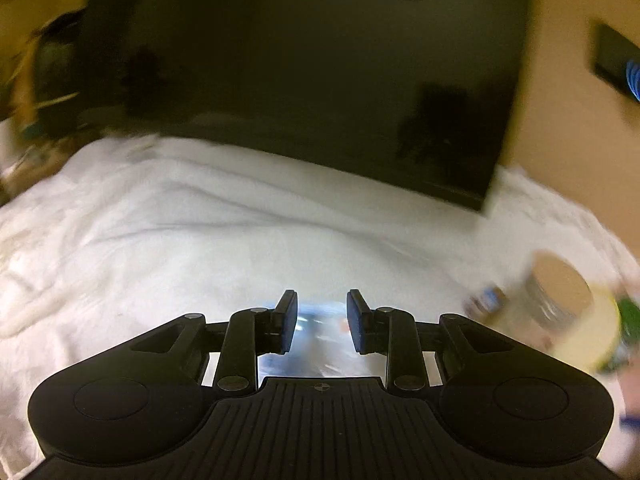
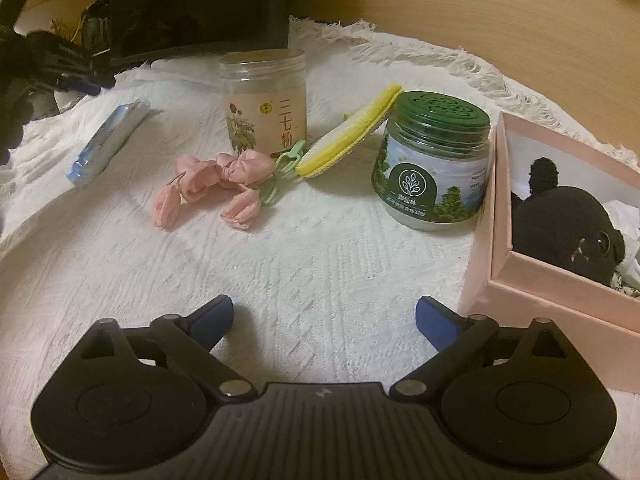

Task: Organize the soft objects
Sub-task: 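Grasp the blue wet-wipes pack with the left tool while the right tool grasps the pink fabric flowers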

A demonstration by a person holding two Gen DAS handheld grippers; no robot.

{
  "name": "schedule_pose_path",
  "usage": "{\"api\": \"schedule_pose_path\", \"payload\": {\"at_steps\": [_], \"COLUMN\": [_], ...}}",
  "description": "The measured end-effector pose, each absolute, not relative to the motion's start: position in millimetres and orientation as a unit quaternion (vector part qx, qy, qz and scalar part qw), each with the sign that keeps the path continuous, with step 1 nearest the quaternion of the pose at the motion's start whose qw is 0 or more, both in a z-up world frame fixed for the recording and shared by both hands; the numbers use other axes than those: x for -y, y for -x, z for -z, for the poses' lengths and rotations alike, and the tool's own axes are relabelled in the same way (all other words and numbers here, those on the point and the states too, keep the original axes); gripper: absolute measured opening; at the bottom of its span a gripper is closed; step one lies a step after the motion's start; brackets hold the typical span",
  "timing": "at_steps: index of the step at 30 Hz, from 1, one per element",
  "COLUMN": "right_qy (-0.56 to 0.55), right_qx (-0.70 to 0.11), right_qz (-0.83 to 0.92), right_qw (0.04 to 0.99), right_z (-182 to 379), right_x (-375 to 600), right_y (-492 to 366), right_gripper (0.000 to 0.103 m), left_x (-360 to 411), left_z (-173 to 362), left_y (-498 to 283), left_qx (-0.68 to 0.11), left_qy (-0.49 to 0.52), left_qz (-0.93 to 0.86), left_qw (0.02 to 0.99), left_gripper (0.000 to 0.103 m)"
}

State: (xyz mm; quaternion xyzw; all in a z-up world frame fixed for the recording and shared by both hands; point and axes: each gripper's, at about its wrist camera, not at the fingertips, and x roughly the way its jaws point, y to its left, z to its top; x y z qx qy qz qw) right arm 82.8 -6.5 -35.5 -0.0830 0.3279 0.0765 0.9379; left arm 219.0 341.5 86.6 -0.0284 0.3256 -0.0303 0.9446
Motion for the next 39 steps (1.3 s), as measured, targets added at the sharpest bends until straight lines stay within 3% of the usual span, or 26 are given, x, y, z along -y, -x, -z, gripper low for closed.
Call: {"api": "schedule_pose_path", "payload": {"at_steps": [4, 6, 9, 11, 14, 18, 20, 23, 28, 34, 35, 36, 38, 39], "right_qy": [0.082, 0.082, 0.082, 0.082, 0.082, 0.082, 0.083, 0.085, 0.089, 0.096, 0.104, 0.118, 0.14, 0.139], "right_qx": [-0.328, -0.328, -0.328, -0.328, -0.329, -0.329, -0.33, -0.332, -0.334, -0.354, -0.359, -0.354, -0.32, -0.303], "right_qz": [-0.078, -0.078, -0.078, -0.078, -0.078, -0.078, -0.078, -0.082, -0.086, -0.082, -0.082, -0.085, -0.089, -0.097], "right_qw": [0.938, 0.938, 0.938, 0.938, 0.938, 0.938, 0.937, 0.936, 0.934, 0.927, 0.924, 0.924, 0.933, 0.938], "right_z": [35, 35, 35, 35, 35, 35, 35, 34, 35, 30, 26, 21, 6, -3], "right_x": [7, 7, 7, 7, 7, 7, 7, 7, 7, 3, -1, -9, -24, -31], "right_y": [-82, -82, -82, -82, -82, -82, -82, -82, -82, -88, -90, -91, -92, -94], "right_gripper": [0.099, 0.099, 0.099, 0.099, 0.099, 0.1, 0.1, 0.1, 0.1, 0.1, 0.094, 0.089, 0.088, 0.088], "left_x": [-298, -290, -284, -282, -277, -280, -290, -316, -362, -357, -358, -361, -365, -366], "left_z": [-59, -45, -36, -35, -34, -36, -44, -51, -34, -20, -20, -20, -20, -20], "left_y": [-203, -202, -204, -207, -211, -208, -201, -195, -217, -235, -235, -238, -234, -233], "left_qx": [-0.354, -0.37, -0.373, -0.381, -0.387, -0.38, -0.357, -0.319, -0.371, -0.397, -0.397, -0.398, -0.4, -0.401], "left_qy": [-0.107, -0.121, -0.11, -0.086, -0.076, -0.048, -0.035, -0.027, 0.081, 0.08, 0.086, 0.093, 0.102, 0.105], "left_qz": [0.034, 0.039, 0.046, 0.065, 0.075, 0.075, 0.075, 0.025, 0.02, 0.021, 0.023, 0.029, 0.034, 0.036], "left_qw": [0.929, 0.92, 0.92, 0.918, 0.916, 0.921, 0.93, 0.947, 0.925, 0.914, 0.913, 0.912, 0.91, 0.909], "left_gripper": [0.032, 0.033, 0.059, 0.085, 0.095, 0.094, 0.088, 0.086, 0.085, 0.093, 0.093, 0.092, 0.082, 0.081]}}
